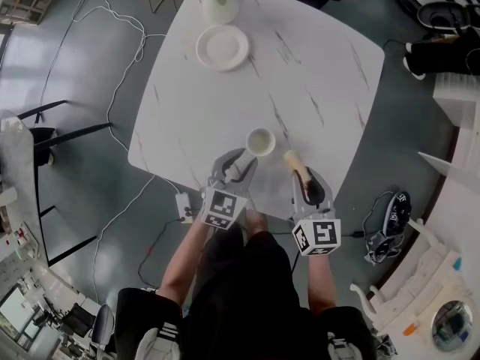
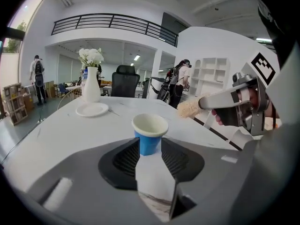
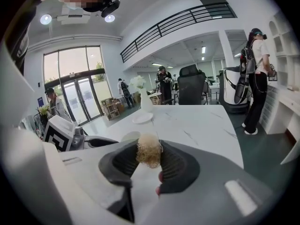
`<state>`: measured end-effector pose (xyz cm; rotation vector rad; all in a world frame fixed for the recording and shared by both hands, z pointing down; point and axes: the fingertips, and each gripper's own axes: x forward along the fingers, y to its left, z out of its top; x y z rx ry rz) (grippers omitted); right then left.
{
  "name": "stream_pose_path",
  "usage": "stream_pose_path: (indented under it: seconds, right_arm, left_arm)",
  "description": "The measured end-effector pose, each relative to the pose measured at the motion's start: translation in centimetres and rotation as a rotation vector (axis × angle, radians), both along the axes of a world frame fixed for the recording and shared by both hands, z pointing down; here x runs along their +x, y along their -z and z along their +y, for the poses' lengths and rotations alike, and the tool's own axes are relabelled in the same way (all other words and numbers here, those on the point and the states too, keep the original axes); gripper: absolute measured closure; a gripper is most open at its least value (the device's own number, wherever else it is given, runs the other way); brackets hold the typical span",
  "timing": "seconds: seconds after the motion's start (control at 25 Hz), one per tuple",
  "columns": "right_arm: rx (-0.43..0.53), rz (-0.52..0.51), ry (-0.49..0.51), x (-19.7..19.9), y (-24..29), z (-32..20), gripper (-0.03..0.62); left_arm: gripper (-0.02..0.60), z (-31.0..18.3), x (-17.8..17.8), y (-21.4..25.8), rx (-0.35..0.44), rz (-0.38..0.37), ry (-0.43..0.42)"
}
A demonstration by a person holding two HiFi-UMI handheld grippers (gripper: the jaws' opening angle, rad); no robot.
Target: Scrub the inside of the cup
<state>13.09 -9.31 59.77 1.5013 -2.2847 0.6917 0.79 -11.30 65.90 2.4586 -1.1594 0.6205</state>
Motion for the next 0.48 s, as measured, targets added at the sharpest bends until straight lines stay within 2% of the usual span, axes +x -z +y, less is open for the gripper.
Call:
stream_pose_path:
  seconds: [0.2,0.48]
  right_arm:
    - [-0.012,0.004,-0.019,1.1,-0.4,0.2,0.48]
    - [-0.032,0.008,-0.029,1.7,-1.3,0.0,0.48]
  left_arm:
    - [0.371,-0.6,1.0,-0.9,-0.01,-0.008,-0.025]
    - [0.212,-1.9,1.8,-2.0,-0.003,0.005,-0.02]
